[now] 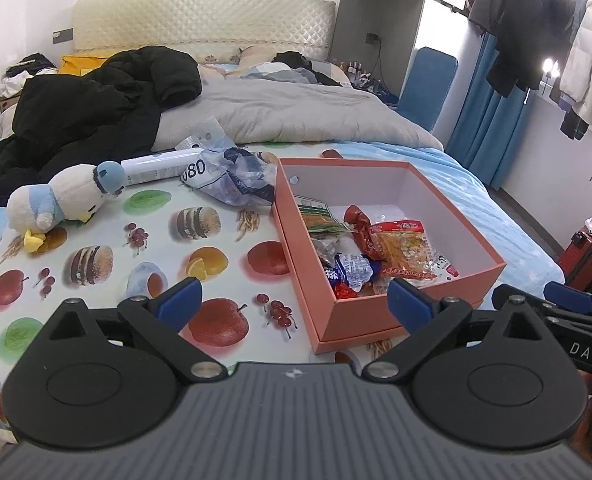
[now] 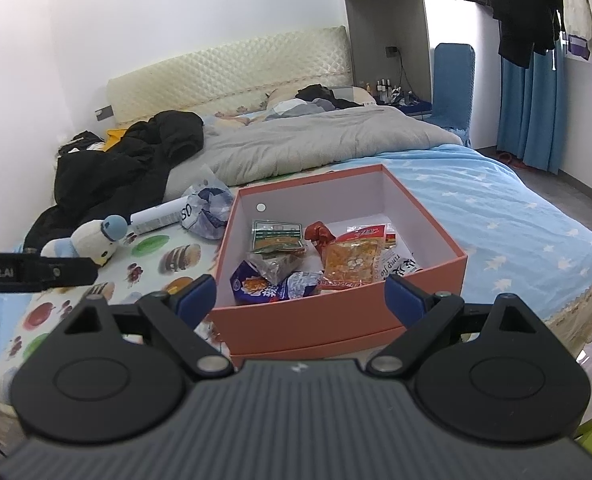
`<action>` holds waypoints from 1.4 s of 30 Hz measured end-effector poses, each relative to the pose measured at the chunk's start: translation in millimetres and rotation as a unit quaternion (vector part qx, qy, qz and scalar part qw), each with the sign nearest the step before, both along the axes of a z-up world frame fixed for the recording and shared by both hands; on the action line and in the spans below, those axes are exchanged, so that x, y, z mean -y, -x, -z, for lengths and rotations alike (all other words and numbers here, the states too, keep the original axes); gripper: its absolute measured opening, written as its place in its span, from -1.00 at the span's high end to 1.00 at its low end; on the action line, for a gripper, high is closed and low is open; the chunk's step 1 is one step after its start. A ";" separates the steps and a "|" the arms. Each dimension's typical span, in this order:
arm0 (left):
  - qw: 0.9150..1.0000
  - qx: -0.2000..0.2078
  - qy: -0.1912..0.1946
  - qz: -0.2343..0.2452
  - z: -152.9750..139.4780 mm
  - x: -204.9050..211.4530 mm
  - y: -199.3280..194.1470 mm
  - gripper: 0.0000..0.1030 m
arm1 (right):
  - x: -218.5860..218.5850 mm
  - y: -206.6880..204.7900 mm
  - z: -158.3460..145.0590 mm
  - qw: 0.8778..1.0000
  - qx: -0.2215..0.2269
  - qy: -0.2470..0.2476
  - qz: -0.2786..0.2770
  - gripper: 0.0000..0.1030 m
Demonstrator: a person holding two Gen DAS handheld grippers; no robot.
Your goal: Organize snacks
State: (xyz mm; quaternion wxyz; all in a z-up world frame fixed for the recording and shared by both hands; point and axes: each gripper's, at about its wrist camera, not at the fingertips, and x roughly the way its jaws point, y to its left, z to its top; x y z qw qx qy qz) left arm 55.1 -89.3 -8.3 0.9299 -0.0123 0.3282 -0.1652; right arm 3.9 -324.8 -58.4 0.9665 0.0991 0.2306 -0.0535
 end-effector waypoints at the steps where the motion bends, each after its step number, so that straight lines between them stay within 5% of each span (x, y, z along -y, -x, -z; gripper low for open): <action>1: 1.000 0.000 -0.003 -0.001 -0.7 -0.6 0.7 -0.95 | 0.3 -0.2 -0.2 1.000 0.002 -0.002 -0.001 -0.80; 42: 0.999 -0.016 -0.010 0.032 12.4 19.1 -0.4 -0.95 | 6.2 -3.1 7.3 1.000 -0.006 -0.018 0.005 -0.80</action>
